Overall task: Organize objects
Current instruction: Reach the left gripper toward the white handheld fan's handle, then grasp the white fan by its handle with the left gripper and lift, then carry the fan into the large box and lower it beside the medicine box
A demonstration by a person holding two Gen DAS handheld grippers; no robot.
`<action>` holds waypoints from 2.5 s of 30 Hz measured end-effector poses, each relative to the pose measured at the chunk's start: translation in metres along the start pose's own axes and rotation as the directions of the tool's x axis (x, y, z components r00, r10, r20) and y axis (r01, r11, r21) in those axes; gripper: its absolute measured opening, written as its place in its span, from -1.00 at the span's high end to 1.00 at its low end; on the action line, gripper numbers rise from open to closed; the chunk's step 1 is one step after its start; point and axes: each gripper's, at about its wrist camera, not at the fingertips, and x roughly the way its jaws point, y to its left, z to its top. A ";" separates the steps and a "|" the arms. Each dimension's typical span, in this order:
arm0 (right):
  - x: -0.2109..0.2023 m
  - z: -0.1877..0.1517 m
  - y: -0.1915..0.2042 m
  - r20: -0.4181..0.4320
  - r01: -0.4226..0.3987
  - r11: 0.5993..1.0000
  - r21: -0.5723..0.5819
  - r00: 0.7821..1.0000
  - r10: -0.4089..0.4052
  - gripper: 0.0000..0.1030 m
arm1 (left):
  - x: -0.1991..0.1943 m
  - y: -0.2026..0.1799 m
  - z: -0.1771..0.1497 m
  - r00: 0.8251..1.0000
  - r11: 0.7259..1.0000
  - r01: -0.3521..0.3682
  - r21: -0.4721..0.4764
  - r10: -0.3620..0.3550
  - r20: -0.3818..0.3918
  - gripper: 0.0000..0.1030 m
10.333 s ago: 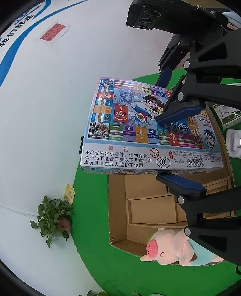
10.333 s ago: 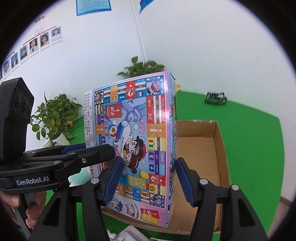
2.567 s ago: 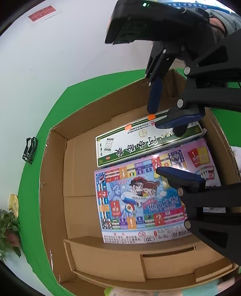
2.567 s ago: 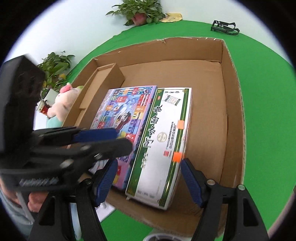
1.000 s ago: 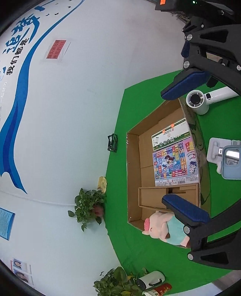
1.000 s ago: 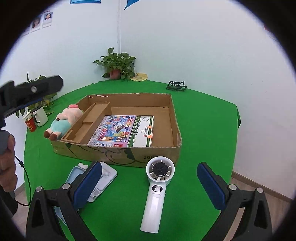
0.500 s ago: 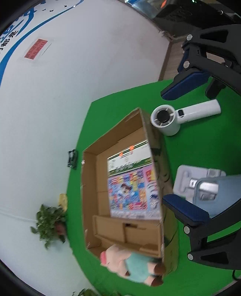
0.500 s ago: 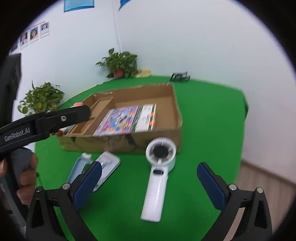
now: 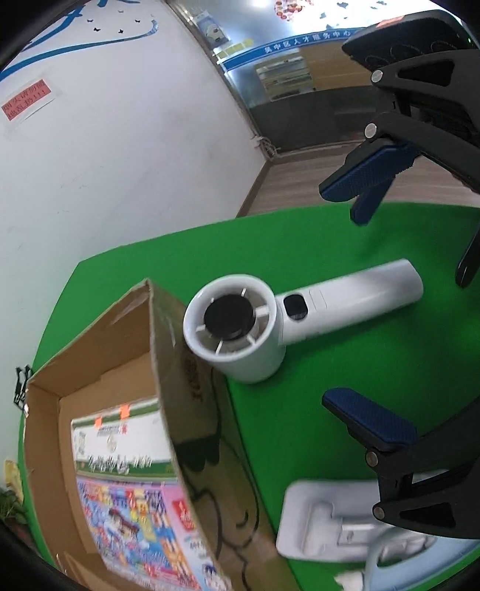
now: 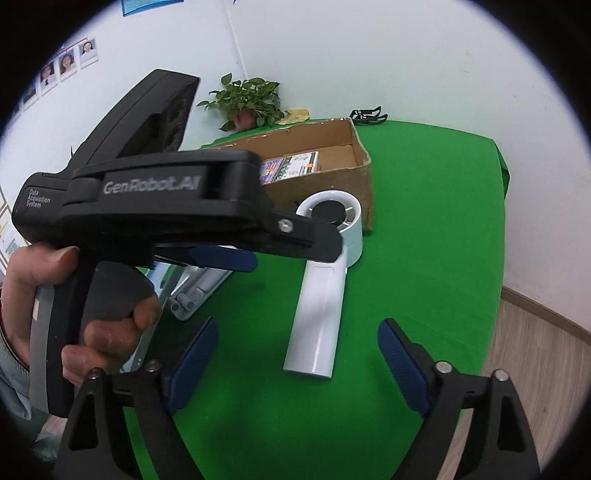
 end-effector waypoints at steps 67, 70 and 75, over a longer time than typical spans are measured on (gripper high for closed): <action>-0.039 0.100 0.034 0.110 0.037 0.988 -0.148 0.994 -0.021 0.34 | -0.104 -0.036 0.137 0.961 0.994 -0.061 0.089 0.035 0.273 0.39; -0.024 0.119 0.023 0.063 0.010 0.991 -0.133 0.998 -0.002 0.34 | -0.097 -0.025 0.161 0.965 0.996 -0.055 0.063 0.037 0.258 0.39; 0.008 0.136 0.003 -0.031 -0.005 0.995 -0.100 1.000 0.001 0.34 | -0.070 0.001 0.196 0.982 0.998 -0.053 0.028 0.047 0.180 0.39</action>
